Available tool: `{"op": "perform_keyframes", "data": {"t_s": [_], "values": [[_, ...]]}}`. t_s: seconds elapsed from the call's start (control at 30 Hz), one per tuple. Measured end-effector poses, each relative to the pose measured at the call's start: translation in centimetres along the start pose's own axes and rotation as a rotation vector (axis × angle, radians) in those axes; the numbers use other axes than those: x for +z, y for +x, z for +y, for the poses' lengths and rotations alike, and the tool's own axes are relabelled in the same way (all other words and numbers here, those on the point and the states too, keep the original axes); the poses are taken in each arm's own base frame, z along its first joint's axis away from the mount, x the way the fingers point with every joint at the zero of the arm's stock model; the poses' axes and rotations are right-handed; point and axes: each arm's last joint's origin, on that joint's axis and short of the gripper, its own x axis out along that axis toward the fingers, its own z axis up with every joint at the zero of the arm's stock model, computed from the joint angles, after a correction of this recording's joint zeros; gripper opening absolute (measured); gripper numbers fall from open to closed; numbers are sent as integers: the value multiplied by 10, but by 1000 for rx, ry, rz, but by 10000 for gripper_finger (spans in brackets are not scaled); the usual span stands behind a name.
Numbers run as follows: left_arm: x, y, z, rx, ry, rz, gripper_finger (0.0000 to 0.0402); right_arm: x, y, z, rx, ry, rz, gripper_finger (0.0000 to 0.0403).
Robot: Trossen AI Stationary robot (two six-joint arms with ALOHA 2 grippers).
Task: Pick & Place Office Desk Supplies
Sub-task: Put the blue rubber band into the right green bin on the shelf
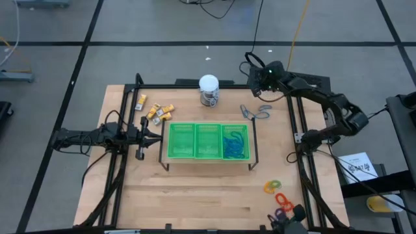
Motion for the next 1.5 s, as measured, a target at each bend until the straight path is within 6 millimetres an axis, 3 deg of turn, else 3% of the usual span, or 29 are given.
{"op": "perform_keyframes", "data": {"t_s": [0.33, 0.77, 1.5], "values": [[0, 0, 0, 0, 0, 0, 45, 7, -55, 53, 148, -122, -164, 0], [0, 0, 0, 0, 0, 0, 45, -8, -117, 112, 348, -270, -304, 0], [0, 0, 0, 0, 0, 0, 45, -45, -180, 163, 705, -355, -324, 0]]}}
